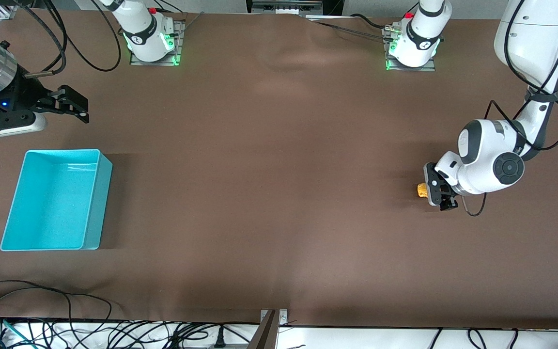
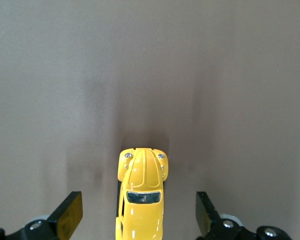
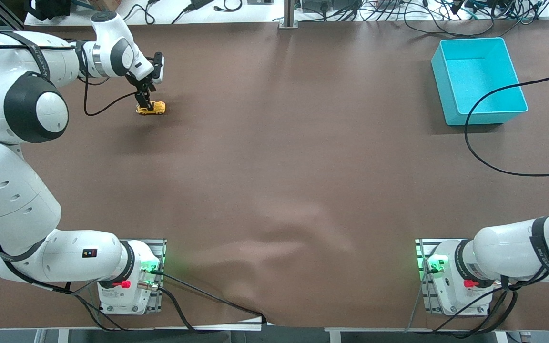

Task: Wind up and store yellow beetle car
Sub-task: 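Close the left gripper on the yellow car and lift it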

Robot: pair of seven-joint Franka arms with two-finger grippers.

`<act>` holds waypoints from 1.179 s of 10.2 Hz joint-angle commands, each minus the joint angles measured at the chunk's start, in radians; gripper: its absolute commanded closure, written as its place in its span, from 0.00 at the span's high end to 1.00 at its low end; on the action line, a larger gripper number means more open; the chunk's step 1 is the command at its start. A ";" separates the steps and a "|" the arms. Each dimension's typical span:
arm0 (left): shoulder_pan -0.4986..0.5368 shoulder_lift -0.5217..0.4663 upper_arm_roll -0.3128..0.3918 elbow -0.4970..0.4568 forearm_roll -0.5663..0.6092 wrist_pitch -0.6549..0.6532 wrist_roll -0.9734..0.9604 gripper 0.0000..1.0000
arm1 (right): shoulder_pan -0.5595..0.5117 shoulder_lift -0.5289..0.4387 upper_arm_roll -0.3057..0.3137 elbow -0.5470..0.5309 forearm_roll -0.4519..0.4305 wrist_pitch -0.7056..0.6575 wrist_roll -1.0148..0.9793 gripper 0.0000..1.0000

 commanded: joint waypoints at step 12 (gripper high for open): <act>0.020 -0.005 0.003 -0.082 0.053 0.119 0.088 0.00 | 0.001 0.003 -0.001 0.014 -0.011 -0.006 -0.010 1.00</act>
